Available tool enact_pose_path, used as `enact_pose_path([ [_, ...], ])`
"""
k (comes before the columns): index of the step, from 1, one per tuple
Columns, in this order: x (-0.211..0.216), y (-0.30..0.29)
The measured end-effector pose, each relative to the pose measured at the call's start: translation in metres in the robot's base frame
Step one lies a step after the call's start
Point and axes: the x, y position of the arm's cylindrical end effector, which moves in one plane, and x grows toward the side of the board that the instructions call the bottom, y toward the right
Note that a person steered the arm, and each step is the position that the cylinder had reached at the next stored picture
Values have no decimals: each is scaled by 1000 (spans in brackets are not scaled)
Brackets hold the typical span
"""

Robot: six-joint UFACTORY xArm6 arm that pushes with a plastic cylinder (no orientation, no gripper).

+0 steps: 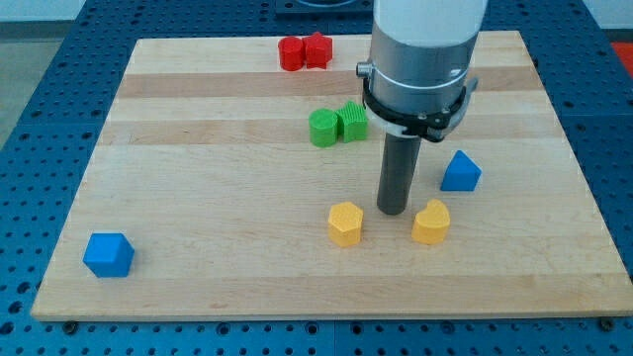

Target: Slide the yellow heart vertically below the blue triangle

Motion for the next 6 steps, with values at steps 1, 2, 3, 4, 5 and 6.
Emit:
enact_pose_path([
  [1, 5, 14],
  [2, 10, 33],
  [3, 18, 51],
  [4, 26, 68],
  [5, 32, 84],
  [6, 32, 91],
])
